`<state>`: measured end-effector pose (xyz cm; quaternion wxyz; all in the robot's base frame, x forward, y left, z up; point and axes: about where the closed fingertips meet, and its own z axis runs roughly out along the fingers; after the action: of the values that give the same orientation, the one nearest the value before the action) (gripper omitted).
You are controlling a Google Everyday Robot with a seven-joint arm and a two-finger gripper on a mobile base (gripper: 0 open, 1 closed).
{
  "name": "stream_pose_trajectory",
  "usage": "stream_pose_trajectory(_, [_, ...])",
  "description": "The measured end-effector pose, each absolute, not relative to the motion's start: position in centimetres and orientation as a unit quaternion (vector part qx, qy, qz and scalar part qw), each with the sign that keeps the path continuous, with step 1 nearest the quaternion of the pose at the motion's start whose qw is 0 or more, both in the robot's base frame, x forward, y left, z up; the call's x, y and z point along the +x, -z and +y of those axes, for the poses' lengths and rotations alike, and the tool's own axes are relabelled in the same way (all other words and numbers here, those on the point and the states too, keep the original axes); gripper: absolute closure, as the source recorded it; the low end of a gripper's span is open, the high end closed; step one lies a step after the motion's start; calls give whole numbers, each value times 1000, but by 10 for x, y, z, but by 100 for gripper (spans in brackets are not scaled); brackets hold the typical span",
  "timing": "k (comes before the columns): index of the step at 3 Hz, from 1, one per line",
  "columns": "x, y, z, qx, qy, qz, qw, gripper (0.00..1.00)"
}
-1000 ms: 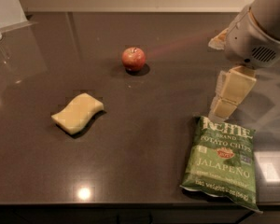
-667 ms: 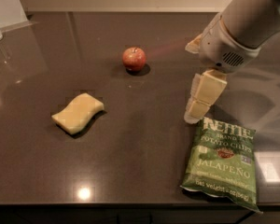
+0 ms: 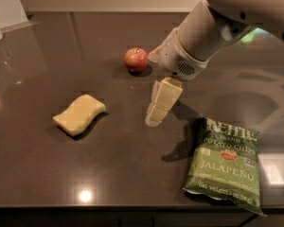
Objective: Pick sponge
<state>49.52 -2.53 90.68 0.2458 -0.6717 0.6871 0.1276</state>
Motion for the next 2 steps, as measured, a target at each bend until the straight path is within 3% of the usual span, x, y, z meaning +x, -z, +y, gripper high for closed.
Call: stream_pose_trajectory(2, [504,-881,42,-682,-188,662,248,0])
